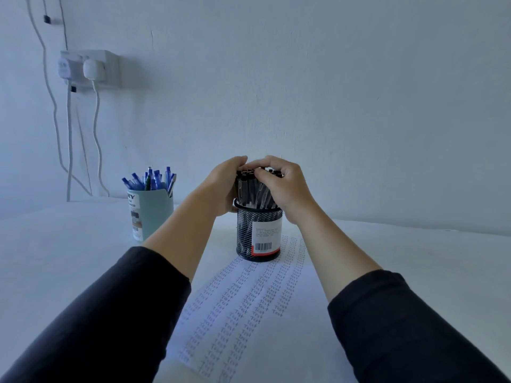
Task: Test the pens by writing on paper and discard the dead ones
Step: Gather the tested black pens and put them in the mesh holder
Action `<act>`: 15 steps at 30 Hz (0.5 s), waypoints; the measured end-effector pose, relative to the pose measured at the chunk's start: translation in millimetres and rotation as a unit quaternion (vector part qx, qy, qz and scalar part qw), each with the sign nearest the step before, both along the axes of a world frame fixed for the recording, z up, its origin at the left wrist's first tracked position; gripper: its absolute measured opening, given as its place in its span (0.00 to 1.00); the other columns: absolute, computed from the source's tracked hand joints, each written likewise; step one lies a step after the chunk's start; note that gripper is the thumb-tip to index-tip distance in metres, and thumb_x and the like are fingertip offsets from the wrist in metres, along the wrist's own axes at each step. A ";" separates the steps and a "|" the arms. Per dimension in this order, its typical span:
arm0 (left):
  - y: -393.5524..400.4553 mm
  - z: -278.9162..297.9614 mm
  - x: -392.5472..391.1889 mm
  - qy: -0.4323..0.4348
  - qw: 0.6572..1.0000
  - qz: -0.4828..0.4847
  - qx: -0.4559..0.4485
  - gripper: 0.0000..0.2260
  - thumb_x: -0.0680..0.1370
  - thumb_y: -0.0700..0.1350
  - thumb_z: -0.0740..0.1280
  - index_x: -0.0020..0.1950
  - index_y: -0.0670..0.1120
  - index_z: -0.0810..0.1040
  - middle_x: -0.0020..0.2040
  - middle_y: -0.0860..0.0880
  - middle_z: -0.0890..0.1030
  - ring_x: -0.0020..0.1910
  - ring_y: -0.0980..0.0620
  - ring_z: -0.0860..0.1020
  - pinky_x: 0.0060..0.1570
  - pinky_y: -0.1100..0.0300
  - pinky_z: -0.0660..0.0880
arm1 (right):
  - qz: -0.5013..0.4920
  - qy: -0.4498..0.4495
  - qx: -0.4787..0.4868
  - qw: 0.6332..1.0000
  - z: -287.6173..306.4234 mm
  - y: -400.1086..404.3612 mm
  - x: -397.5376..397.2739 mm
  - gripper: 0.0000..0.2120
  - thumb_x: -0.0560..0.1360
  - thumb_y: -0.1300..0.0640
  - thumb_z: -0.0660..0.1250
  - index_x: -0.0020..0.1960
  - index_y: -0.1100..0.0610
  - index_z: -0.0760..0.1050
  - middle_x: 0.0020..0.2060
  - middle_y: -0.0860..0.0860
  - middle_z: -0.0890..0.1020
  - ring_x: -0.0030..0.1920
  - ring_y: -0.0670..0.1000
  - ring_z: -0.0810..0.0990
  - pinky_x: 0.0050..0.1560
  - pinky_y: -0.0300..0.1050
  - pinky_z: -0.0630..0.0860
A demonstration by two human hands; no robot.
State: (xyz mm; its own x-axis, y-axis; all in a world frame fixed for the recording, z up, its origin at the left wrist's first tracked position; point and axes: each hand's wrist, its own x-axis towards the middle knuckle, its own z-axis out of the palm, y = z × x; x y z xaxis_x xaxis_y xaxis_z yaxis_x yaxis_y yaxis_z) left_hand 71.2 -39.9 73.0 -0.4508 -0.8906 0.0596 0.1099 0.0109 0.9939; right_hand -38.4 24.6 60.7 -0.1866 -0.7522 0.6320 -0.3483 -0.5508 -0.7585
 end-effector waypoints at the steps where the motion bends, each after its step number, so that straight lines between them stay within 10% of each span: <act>1: -0.4 0.3 -0.1 0.012 1.000 0.007 0.004 0.16 0.81 0.54 0.55 0.53 0.45 0.78 0.50 0.43 0.82 0.52 0.43 0.80 0.61 0.41 0.71 | -0.016 -0.009 0.000 1.000 -0.1 -1.6 0.6 0.09 0.76 0.64 0.65 0.45 0.54 0.82 0.52 0.50 0.80 0.57 0.48 0.78 0.58 0.46 0.74; 5: -7.6 1.5 5.0 0.037 0.998 0.044 0.007 0.17 0.81 0.54 0.55 0.53 0.46 0.79 0.55 0.41 0.80 0.55 0.42 0.79 0.61 0.40 0.71 | -0.053 -0.039 0.004 0.998 5.4 -1.0 0.4 0.08 0.76 0.56 0.68 0.38 0.53 0.82 0.66 0.53 0.75 0.66 0.51 0.73 0.66 0.51 0.71; 11: -13.2 -8.6 1.6 -0.079 0.997 0.016 -0.014 0.17 0.79 0.58 0.57 0.52 0.48 0.79 0.53 0.47 0.83 0.57 0.47 0.77 0.66 0.38 0.63 | 0.011 0.052 0.091 0.994 7.6 9.6 -6.2 0.16 0.78 0.49 0.62 0.58 0.57 0.81 0.74 0.52 0.63 0.75 0.50 0.58 0.73 0.55 0.58; 15: -12.8 -5.6 3.2 -0.088 0.996 -0.009 -0.026 0.12 0.78 0.51 0.56 0.46 0.47 0.75 0.46 0.46 0.81 0.52 0.44 0.77 0.66 0.36 0.62 | 0.025 0.024 0.084 0.996 3.7 11.0 -12.0 0.48 0.60 0.34 0.68 0.76 0.48 0.59 0.75 0.48 0.59 0.75 0.48 0.55 0.73 0.53 0.56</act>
